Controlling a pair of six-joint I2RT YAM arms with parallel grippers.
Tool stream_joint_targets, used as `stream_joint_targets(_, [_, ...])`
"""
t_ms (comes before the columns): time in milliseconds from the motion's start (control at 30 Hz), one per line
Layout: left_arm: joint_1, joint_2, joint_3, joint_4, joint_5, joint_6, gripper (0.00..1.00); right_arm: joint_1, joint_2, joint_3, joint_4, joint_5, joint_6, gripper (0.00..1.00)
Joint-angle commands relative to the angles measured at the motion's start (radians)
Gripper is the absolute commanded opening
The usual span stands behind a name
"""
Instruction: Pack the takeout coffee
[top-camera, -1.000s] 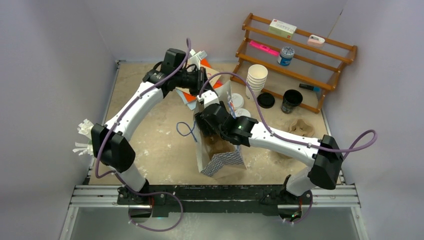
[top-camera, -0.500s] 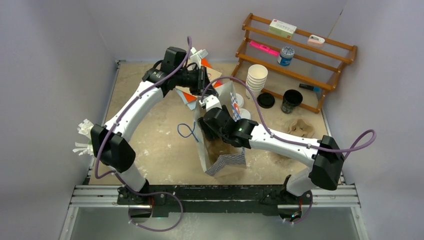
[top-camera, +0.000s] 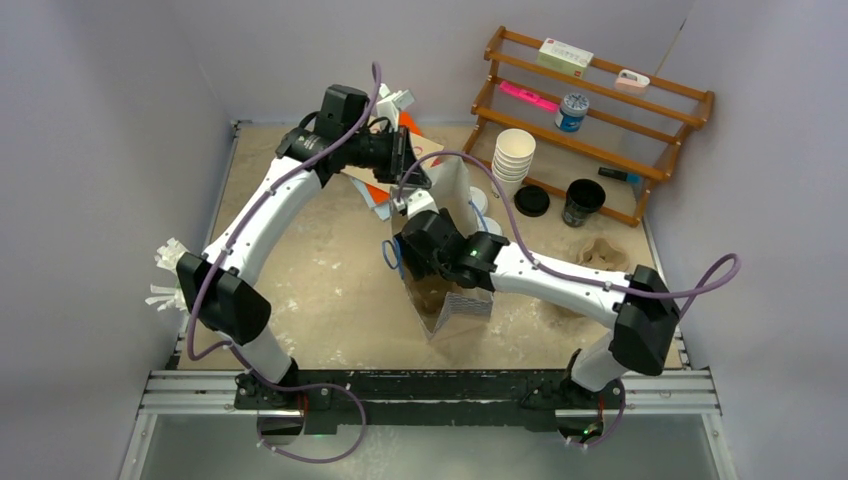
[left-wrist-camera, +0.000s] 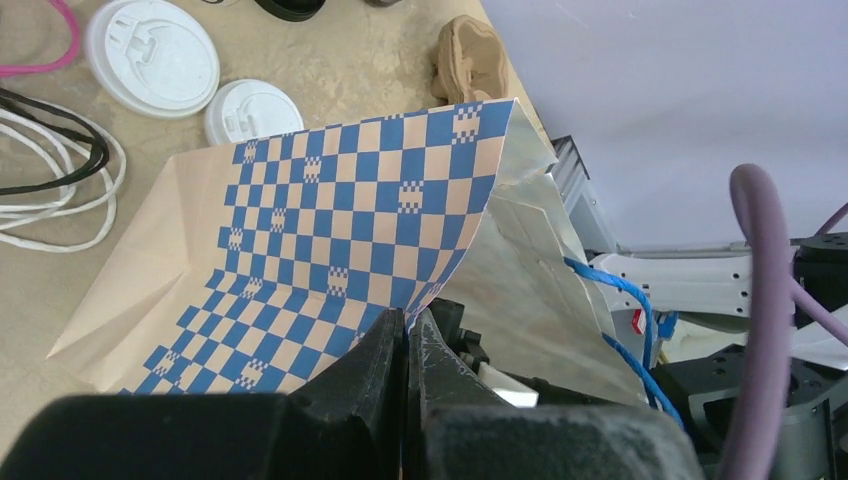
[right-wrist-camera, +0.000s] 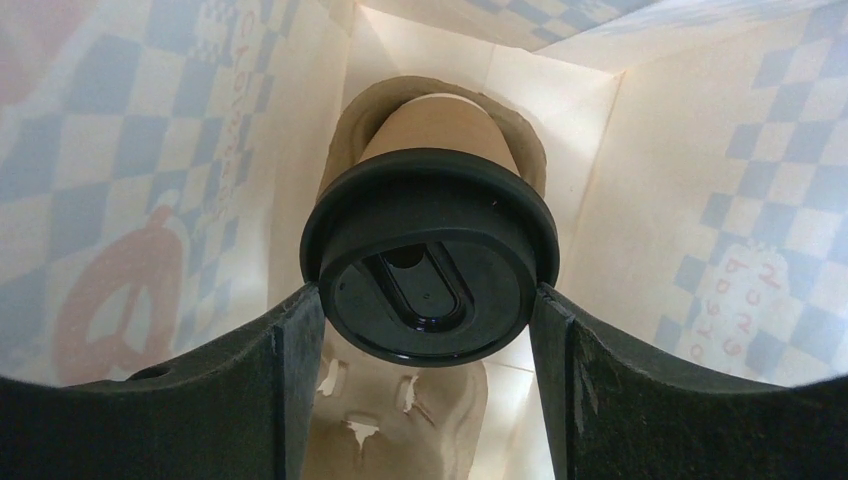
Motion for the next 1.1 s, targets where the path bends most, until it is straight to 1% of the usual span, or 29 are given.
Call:
stream_joint_targets(0, [-0.01,-0.022,-0.002,0.016,0.071,0.031,0.0,-0.025,0.043,0.067,-0.021,-0.035,-0.016,0.33])
stream_joint_targets(233, [-0.01,-0.018,0.007,-0.004,0.066,0.062,0.0,-0.04,0.054,0.239,-0.181,-0.06,0.012,0.33])
stream_joint_targets(500, [-0.01,-0.033,-0.018,-0.005,0.03,0.094,0.0,-0.063,0.089,0.377,-0.356,-0.082,0.059,0.33])
stream_joint_targets(700, [-0.01,-0.029,-0.029,-0.028,-0.022,0.109,0.0,-0.114,0.058,0.435,-0.368,-0.113,0.055,0.33])
stream_joint_targets(867, [-0.01,-0.035,-0.035,-0.072,-0.084,0.134,0.0,-0.126,0.046,0.514,-0.386,-0.131,0.047,0.33])
stream_joint_targets(1067, [-0.01,-0.05,-0.029,-0.076,-0.127,0.152,0.0,-0.145,0.059,0.56,-0.467,-0.135,0.082,0.33])
